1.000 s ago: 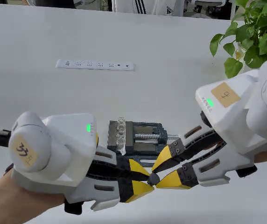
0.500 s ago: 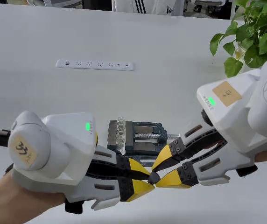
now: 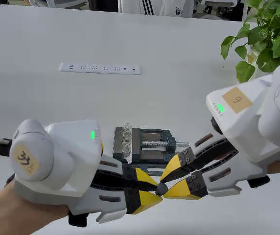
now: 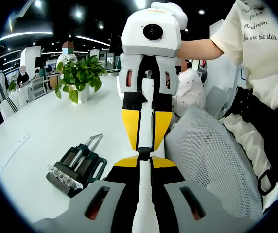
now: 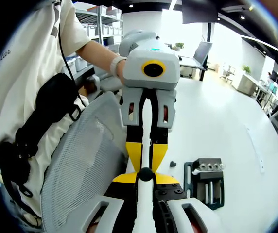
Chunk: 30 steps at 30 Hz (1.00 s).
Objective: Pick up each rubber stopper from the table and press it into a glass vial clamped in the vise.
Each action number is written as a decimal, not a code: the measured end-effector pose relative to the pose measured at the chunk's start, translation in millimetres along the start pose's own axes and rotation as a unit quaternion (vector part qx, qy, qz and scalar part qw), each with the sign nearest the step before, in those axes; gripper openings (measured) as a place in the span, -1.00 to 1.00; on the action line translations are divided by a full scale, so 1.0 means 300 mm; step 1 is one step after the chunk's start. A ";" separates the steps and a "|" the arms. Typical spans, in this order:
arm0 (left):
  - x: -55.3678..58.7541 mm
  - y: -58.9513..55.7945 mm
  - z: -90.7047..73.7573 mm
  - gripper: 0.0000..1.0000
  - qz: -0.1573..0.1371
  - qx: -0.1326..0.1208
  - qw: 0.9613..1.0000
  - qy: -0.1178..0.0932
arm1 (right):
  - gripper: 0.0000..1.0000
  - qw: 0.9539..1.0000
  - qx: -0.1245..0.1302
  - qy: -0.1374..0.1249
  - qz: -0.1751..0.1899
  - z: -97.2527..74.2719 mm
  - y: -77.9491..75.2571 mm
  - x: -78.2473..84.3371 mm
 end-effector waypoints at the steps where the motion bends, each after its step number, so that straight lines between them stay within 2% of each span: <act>1: 0.000 0.001 0.000 -0.91 0.001 -0.001 1.000 0.000 | -0.89 1.000 0.001 0.003 -0.001 0.001 -0.001 0.002; 8: 0.005 -0.003 0.007 -0.89 -0.005 -0.007 1.000 -0.005 | -0.90 1.000 -0.004 0.007 0.002 0.007 -0.005 0.004; 10: 0.008 0.004 0.005 -0.83 -0.007 -0.015 1.000 -0.006 | -0.89 1.000 -0.004 0.008 0.002 0.008 -0.009 0.006; 16: 0.042 0.036 -0.010 -0.39 -0.014 -0.047 0.999 0.004 | -0.89 1.000 0.003 0.013 0.007 0.006 -0.034 0.012; 19: 0.062 0.060 -0.024 -0.03 -0.019 -0.081 0.997 0.002 | -0.89 1.000 0.008 0.020 0.008 0.005 -0.051 0.022; 23: 0.090 0.090 -0.047 0.42 -0.026 -0.119 0.993 -0.007 | -0.89 1.000 0.009 0.025 0.011 0.002 -0.074 0.035; 28: 0.115 0.126 -0.076 0.74 -0.032 -0.160 0.986 -0.013 | -0.89 0.999 0.011 0.035 0.012 0.007 -0.102 0.046; 30: 0.128 0.140 -0.088 0.92 -0.045 -0.174 0.984 -0.014 | -0.89 0.999 0.011 0.037 0.013 0.007 -0.115 0.048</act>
Point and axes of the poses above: the centre of the closed fingertips' face, and the gripper's own axes: z roughly forward along the fingers, y roughly to its left, x roughly out of its underside, the point moved 6 cm from there along -z, roughly backward along the fingers, and after that the axes turned 3 degrees about -y, right-handed, at the moved point
